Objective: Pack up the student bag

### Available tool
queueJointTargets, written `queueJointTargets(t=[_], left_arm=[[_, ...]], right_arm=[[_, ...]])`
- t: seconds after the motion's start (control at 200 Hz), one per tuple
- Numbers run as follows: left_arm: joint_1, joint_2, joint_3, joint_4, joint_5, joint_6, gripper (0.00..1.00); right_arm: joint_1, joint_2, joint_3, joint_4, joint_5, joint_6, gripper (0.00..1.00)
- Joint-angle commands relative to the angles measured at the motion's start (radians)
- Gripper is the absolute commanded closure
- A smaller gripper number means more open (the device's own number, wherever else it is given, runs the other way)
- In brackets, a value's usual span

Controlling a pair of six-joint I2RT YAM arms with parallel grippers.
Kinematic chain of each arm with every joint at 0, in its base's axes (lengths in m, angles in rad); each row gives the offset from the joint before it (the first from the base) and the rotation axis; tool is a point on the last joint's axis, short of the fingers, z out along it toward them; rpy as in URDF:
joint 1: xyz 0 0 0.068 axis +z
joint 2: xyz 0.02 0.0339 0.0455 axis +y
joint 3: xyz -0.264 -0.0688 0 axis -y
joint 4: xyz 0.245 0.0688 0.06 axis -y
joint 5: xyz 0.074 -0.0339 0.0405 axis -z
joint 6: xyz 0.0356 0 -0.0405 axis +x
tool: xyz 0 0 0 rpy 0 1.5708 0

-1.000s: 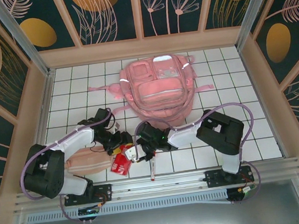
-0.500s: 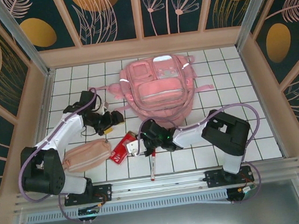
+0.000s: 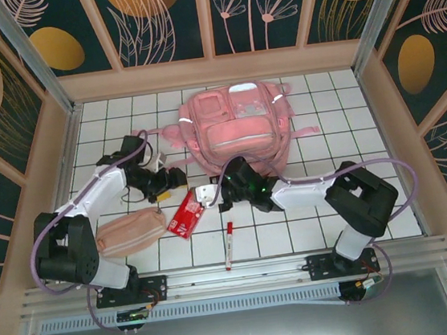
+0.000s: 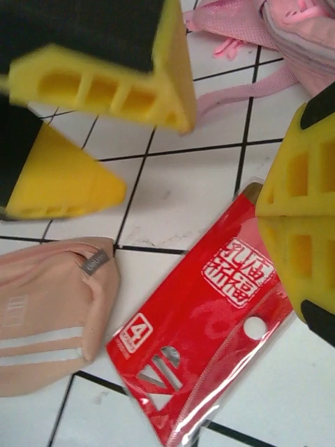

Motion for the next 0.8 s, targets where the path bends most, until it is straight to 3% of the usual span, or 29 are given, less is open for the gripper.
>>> queueJointTargets(t=[0.0, 0.045, 0.11, 0.275, 0.345, 0.53, 0.69, 0.796], left_arm=[[0.01, 0.03, -0.002, -0.034, 0.008, 0.006, 0.26], [0.01, 0.034, -0.04, -0.011, 0.015, -0.012, 0.31], [0.011, 0.029, -0.086, 0.024, 0.016, -0.026, 0.32], [0.001, 0.035, -0.132, 0.081, 0.018, -0.042, 0.36], [-0.014, 0.048, -0.141, 0.091, 0.002, -0.047, 0.39], [-0.095, 0.09, -0.171, 0.156, -0.088, -0.11, 0.45], [-0.106, 0.103, -0.227, 0.225, -0.116, -0.157, 0.54], [-0.106, 0.152, -0.244, 0.238, -0.146, -0.209, 0.61]], right_arm=[[-0.024, -0.005, 0.092, -0.07, -0.009, 0.258, 0.75], [-0.027, 0.008, 0.148, -0.15, -0.01, 0.395, 0.6], [-0.03, -0.001, 0.17, -0.185, -0.003, 0.609, 0.51], [-0.121, 0.035, 0.371, -0.498, -0.146, 1.323, 0.51], [-0.134, 0.07, 0.434, -0.597, -0.249, 1.436, 0.51], [-0.148, 0.2, 0.53, -0.903, -0.265, 1.567, 0.54], [-0.098, 0.23, 0.484, -0.846, -0.253, 1.657, 0.57], [-0.089, 0.272, 0.485, -0.858, -0.106, 1.634, 0.57]])
